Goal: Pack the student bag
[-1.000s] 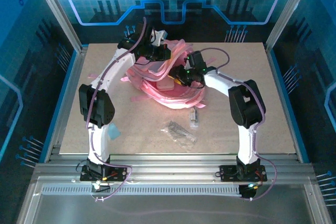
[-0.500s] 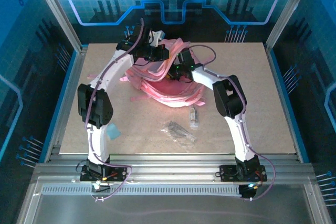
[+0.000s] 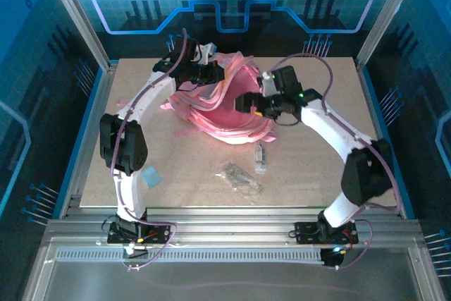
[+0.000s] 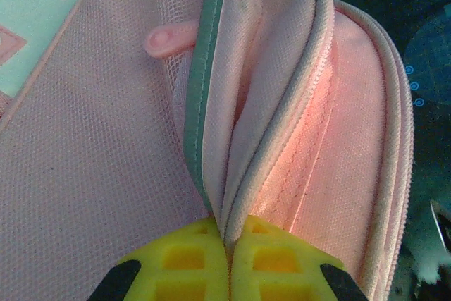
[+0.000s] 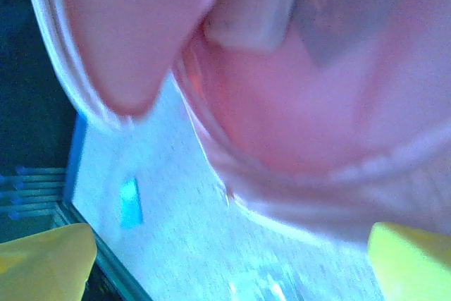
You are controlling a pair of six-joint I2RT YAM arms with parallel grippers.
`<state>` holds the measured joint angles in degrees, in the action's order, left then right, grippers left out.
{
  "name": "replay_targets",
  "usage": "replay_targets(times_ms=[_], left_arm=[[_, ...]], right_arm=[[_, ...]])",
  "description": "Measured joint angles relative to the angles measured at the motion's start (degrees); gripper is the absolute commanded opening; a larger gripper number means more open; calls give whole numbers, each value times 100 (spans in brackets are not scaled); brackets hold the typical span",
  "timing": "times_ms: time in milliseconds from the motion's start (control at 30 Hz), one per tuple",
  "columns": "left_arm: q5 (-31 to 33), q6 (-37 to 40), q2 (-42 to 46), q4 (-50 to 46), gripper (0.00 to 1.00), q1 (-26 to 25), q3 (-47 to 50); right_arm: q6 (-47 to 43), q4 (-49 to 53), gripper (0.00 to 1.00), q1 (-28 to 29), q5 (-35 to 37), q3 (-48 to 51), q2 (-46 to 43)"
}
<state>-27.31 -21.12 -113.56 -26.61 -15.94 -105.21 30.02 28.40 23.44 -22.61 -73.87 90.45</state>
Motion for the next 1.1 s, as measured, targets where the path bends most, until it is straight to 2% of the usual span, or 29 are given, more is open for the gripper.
replay_targets(times_ms=[233,400,500,767,967,1100], left_arm=[[-44,-133,0,127,0,33,59],[-131,-195,4,249,0,79,166],[-199,-258,42,317,0,109,275],[-240,-280,212,426,0,243,487],[-236,-280,240,422,0,304,531],[-236,-278,243,424,0,315,531]], right_arm=[[-949,1043,100,1029,721,1078,-551],[-1366,1224,100,1961,1410,1287,-470],[-1567,1202,100,2400,1886,1174,-96],[-1985,876,100,2651,2588,949,1110],[-2063,822,100,2804,2857,776,1526],[-2035,892,92,2922,3021,667,1635]])
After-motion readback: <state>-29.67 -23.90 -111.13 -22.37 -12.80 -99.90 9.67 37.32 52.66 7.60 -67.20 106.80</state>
